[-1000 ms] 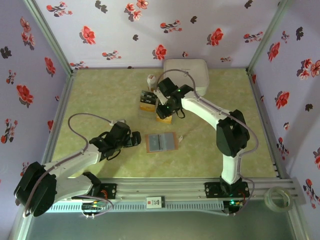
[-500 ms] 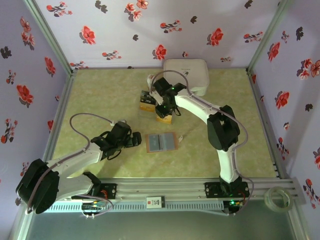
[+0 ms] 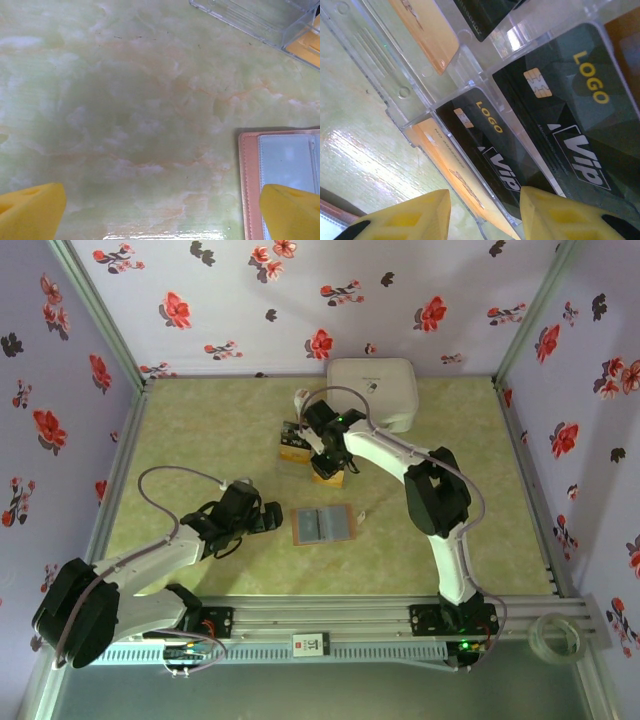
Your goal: Put the credit cards into the card holder
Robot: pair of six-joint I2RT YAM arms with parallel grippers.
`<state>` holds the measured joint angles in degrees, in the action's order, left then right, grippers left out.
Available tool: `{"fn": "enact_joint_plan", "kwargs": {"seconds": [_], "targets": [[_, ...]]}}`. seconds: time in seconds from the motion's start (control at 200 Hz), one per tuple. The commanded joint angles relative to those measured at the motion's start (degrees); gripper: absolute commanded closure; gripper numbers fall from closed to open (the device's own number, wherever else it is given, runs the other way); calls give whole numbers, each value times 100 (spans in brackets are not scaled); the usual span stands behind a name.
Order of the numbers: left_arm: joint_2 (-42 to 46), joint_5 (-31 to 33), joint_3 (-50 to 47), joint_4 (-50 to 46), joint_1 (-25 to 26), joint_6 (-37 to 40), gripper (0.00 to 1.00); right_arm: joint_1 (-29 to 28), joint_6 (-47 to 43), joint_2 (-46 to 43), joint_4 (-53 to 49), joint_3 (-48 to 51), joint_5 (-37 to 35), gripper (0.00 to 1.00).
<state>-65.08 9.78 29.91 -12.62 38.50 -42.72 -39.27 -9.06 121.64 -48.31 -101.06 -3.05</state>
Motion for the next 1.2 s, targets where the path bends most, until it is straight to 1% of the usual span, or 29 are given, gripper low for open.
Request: {"fn": "enact_joint_plan", "kwargs": {"seconds": [0.0,0.255,0.535,0.7,0.995,1.195], "targets": [[-12,-56,38,84,-58,124,0,-28,-107,156,-20,-57,-84,59],[-48,-73,49,128,-88,115,0,-46,-74,96,68,155,76,60],[-127,-99,75,155,-97,114,0,-99,-101,-56,282,489,147,66],[-140,-100,79,150,-104,117,0,-97,-114,-274,460,696,200,68],[-257,-117,117,172,-115,130,0,-107,-301,-358,473,728,303,72],[-271,-126,119,173,-115,119,0,-108,-473,-359,503,750,544,76]]}}
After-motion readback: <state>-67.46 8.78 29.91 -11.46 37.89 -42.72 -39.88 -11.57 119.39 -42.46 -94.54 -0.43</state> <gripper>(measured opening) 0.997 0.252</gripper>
